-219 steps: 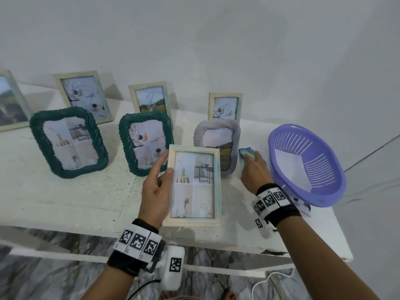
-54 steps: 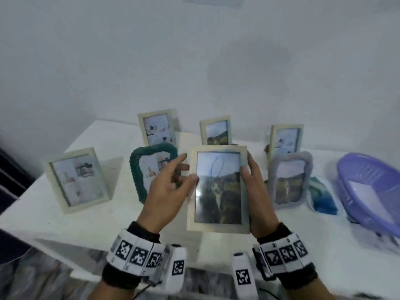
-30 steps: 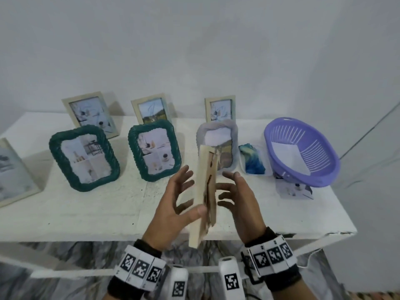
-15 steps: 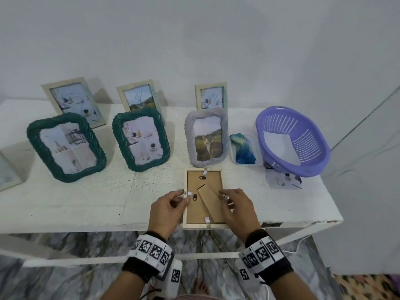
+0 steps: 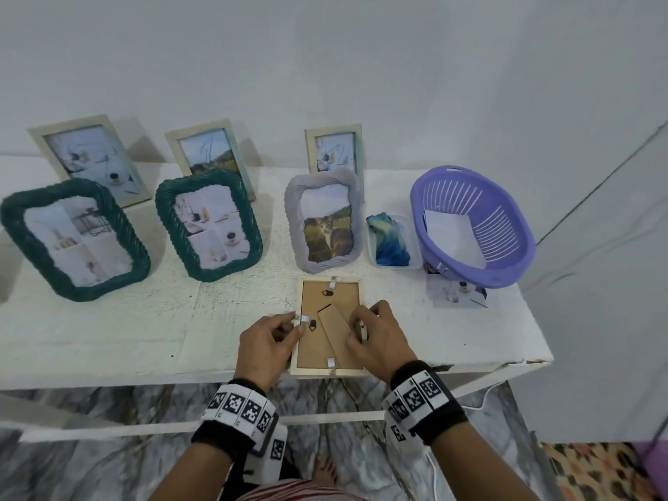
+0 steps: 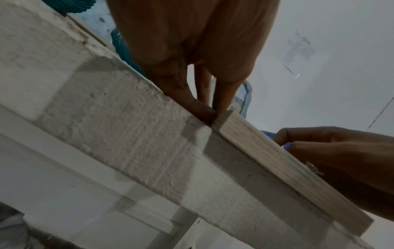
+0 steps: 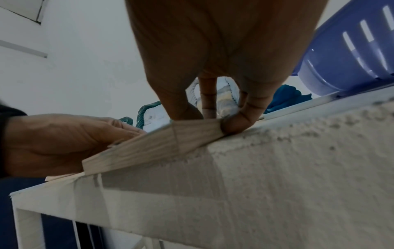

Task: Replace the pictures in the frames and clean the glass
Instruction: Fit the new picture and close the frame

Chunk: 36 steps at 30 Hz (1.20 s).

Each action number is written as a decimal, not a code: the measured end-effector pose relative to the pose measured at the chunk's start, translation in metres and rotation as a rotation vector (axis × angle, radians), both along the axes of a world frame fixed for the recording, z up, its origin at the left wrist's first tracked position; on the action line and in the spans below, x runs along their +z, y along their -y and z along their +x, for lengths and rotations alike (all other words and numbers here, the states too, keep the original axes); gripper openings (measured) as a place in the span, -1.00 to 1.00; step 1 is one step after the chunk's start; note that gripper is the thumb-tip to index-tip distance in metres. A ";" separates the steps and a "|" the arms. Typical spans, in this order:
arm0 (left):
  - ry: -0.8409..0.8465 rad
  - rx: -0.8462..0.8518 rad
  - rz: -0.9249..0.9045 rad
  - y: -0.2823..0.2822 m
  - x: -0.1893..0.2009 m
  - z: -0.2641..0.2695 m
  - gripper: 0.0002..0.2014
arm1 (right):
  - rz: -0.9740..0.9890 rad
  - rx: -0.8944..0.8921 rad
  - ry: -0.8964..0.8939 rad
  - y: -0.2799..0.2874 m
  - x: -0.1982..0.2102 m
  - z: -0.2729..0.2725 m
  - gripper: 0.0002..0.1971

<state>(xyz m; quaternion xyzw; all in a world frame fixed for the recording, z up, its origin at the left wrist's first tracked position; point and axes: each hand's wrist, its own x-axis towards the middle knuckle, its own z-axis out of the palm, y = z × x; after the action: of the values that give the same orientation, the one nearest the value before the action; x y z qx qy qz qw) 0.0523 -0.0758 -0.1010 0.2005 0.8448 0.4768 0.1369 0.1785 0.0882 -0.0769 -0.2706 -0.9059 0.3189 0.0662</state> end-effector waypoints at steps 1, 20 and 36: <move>0.003 -0.003 0.001 0.000 0.000 0.000 -0.75 | -0.017 0.011 0.006 -0.001 0.001 -0.001 -0.83; -0.015 -0.046 -0.007 -0.001 0.000 -0.003 -0.73 | -0.157 0.111 0.036 -0.024 0.005 -0.001 -0.68; -0.224 -0.013 -0.377 -0.025 0.004 0.000 -0.70 | -0.153 0.033 -0.060 -0.014 -0.004 0.003 -0.47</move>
<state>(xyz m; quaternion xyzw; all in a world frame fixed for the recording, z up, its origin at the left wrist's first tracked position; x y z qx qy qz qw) 0.0522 -0.0506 -0.0967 0.2285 0.9276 0.2843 0.0803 0.1816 0.1026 -0.0812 -0.2504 -0.8808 0.3962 0.0672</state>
